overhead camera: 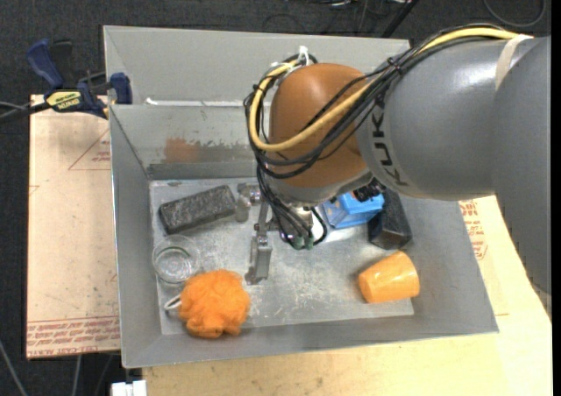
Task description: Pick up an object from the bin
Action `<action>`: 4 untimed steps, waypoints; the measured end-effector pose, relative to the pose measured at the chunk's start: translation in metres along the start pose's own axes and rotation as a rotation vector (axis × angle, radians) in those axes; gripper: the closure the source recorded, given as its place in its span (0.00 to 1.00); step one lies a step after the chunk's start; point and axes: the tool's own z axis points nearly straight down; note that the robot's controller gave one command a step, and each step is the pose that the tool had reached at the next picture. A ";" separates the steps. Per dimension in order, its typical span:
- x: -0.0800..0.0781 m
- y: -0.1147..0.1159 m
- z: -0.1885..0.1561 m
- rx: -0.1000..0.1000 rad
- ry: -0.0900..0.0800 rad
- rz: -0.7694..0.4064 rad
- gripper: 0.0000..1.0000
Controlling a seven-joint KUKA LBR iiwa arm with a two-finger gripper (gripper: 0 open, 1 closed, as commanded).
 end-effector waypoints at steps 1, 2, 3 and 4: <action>-0.001 -0.001 -0.005 -0.001 -0.007 0.004 0.00; 0.013 0.008 0.050 -0.002 -0.010 -0.050 0.00; 0.013 0.020 0.079 0.000 -0.004 -0.218 0.00; 0.025 0.033 0.107 -0.003 -0.009 -0.097 1.00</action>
Offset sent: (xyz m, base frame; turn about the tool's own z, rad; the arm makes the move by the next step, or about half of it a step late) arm -0.0301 0.0162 -0.1033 -0.1001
